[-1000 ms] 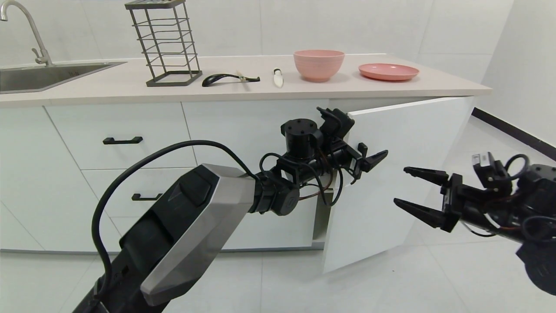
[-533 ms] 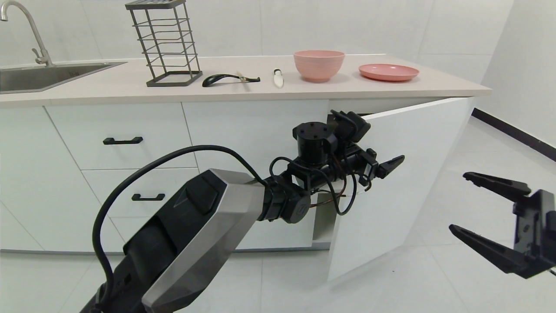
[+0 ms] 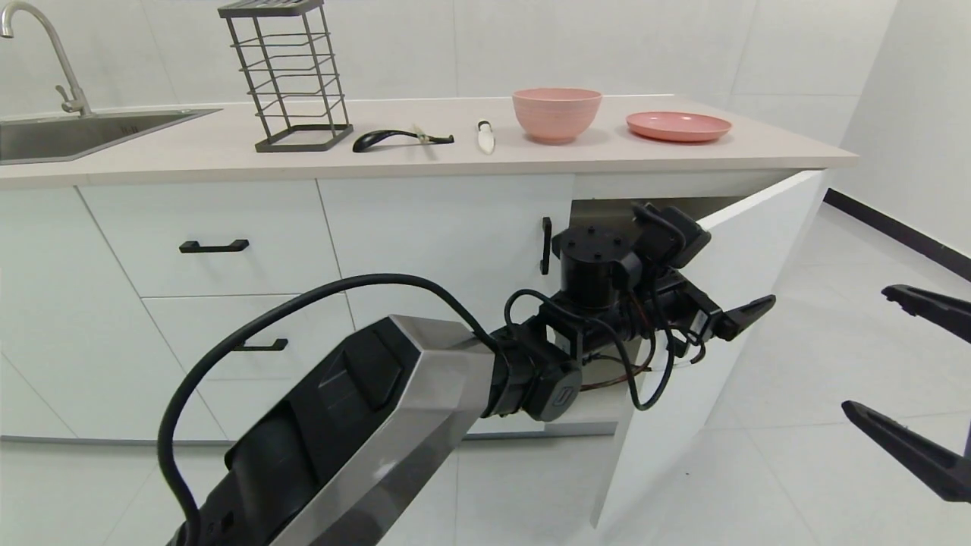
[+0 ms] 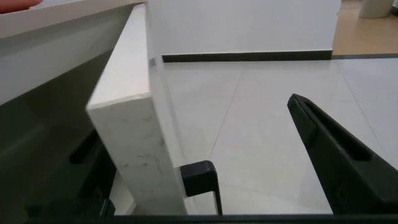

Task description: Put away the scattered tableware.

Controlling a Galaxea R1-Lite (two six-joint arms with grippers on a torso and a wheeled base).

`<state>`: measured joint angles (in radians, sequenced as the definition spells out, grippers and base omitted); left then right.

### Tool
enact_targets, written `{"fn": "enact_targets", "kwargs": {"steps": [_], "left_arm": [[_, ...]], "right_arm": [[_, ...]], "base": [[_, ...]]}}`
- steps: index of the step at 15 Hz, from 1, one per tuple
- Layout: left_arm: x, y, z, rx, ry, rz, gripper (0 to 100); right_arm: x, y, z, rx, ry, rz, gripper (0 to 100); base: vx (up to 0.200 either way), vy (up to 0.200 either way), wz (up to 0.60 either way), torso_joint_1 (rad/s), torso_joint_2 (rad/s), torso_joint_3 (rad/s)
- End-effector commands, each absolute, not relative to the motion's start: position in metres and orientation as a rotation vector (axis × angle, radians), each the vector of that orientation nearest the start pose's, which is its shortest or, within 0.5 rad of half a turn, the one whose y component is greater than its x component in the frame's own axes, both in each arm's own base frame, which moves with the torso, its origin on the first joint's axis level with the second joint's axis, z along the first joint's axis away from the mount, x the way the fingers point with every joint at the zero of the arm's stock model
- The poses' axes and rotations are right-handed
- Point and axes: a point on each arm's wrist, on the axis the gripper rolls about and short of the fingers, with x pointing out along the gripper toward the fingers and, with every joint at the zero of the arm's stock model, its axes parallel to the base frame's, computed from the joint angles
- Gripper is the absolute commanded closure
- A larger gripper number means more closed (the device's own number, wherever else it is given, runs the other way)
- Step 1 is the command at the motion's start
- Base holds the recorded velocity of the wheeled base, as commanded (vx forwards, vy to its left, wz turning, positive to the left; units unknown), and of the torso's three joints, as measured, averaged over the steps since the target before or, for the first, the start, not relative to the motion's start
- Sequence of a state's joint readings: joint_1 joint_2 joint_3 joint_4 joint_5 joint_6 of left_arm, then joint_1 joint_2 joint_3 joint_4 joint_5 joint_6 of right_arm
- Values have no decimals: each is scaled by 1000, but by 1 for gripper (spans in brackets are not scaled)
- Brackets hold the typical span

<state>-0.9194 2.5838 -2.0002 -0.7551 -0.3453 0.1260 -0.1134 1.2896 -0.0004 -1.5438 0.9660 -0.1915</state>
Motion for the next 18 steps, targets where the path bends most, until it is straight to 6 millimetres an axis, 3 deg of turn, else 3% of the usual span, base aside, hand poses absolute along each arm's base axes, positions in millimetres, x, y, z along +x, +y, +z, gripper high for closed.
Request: {"fn": "enact_targets", "kwargs": {"steps": [1,4,18], "left_arm": [[311,-443,145,50,-260,-1271,0],[307,-445,145,50,-259,-1279,0],[251,-483,131,42,-230,-1397,0]], "right_arm": [[123,6,169,-334,-341,832,0],[120,7,171,-355,-360,831,0],[100,13,183,-414,-474,860,0]], "base": [[0,0,0,0,0,0],[0,0,0,0,0,0],[0,0,0,0,0,0]]}}
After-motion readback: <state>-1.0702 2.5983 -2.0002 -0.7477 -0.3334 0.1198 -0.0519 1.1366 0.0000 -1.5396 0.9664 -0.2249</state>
